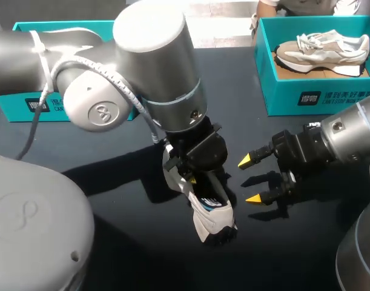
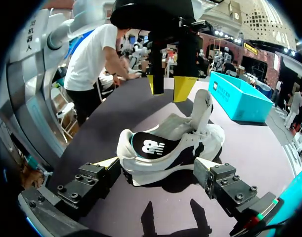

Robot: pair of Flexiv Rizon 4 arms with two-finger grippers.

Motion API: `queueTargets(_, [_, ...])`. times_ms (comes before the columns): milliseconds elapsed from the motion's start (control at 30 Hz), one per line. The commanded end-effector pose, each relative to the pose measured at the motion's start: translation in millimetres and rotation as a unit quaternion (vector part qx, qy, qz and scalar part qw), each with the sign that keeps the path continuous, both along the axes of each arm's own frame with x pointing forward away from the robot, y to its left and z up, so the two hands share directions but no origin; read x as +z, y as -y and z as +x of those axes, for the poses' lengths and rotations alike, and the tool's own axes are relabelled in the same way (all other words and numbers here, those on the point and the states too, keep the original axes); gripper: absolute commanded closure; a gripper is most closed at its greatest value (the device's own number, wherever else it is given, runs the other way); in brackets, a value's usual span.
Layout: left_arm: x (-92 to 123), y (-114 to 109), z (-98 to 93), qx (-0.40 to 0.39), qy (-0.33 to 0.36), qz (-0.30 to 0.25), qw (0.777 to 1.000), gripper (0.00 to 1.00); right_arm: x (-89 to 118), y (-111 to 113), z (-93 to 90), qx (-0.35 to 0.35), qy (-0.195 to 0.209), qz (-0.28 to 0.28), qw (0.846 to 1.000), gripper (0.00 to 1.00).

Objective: Take the shoe out of the shoebox, open the shoe tongue, remove and reinsert the insole, then place the shoe into the shoebox

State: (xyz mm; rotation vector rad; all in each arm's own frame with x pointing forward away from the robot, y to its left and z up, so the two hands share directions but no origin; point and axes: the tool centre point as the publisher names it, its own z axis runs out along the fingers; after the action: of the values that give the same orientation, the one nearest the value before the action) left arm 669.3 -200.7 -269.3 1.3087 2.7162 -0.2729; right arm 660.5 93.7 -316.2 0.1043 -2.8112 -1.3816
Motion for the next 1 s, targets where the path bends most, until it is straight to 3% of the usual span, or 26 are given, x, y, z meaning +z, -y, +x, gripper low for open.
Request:
queueTargets(33, [0.7,10.7,-0.8,-0.013,-0.015,0.026,0.999,1.0,-0.4,-2.1,-0.3,-0.001,0.0,-0.002,1.0,0.0])
queueTargets(267, [-12.4,15.4,4.5,-0.032,-0.042,0.034,0.998,1.0,-0.4,-2.1,-0.3,-0.001,0.0,-0.002,1.0,0.0])
queueTargets(700, [-12.4,15.4,4.5,-0.032,-0.042,0.034,0.998,1.0,-0.4,-2.1,-0.3,-0.001,0.0,-0.002,1.0,0.0])
queueTargets(1000, [-44.5,23.0,-0.7,-0.095,-0.039,0.047,0.994,1.0,-0.4,-2.1,-0.3,-0.001,0.0,-0.002,1.0,0.0])
